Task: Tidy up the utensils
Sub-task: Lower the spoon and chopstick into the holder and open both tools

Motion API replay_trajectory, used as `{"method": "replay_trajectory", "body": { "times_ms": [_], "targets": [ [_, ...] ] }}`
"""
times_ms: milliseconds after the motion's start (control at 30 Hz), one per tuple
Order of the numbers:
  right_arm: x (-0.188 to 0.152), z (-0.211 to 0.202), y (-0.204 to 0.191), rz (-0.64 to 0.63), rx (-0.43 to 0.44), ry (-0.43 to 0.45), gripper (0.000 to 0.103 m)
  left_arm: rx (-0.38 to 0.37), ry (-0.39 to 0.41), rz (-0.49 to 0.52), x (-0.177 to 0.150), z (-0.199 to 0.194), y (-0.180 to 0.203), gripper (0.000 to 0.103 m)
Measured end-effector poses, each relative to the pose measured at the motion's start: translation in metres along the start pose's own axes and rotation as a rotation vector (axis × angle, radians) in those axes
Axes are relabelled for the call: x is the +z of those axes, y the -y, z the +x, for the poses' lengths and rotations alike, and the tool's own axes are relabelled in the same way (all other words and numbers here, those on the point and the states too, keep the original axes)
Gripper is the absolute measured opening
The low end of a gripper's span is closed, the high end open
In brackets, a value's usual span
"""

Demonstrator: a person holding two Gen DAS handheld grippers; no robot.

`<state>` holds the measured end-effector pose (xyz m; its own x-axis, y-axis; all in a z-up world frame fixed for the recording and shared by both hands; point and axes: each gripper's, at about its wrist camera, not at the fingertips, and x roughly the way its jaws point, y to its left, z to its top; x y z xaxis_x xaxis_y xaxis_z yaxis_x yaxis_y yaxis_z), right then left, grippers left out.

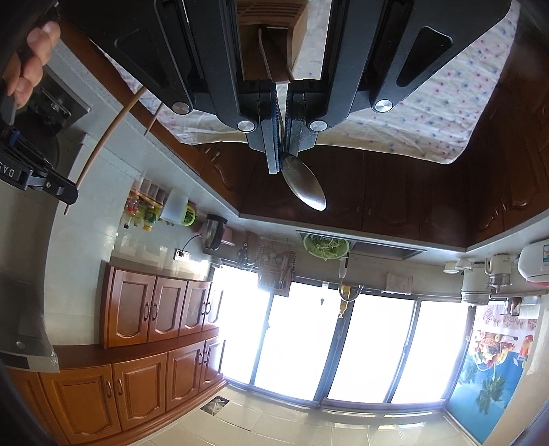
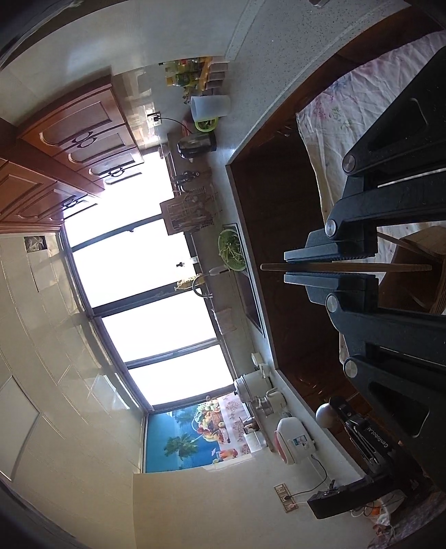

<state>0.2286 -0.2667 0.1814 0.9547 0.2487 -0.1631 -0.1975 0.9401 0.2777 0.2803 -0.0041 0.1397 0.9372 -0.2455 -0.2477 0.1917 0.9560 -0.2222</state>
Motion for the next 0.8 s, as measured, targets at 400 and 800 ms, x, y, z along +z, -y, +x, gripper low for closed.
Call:
{"method": "replay_trajectory", "body": {
  "times_ms": [400, 800],
  "targets": [
    [-0.051, 0.035, 0.015, 0.038, -0.026, -0.090, 0.005, 0.029, -0.064, 0.010, -0.058, 0.039, 0.003, 0.002],
    [-0.076, 0.053, 0.028, 0.086, -0.036, -0.172, 0.005, -0.012, -0.166, 0.052, -0.083, 0.053, 0.010, 0.002]
  ]
}}
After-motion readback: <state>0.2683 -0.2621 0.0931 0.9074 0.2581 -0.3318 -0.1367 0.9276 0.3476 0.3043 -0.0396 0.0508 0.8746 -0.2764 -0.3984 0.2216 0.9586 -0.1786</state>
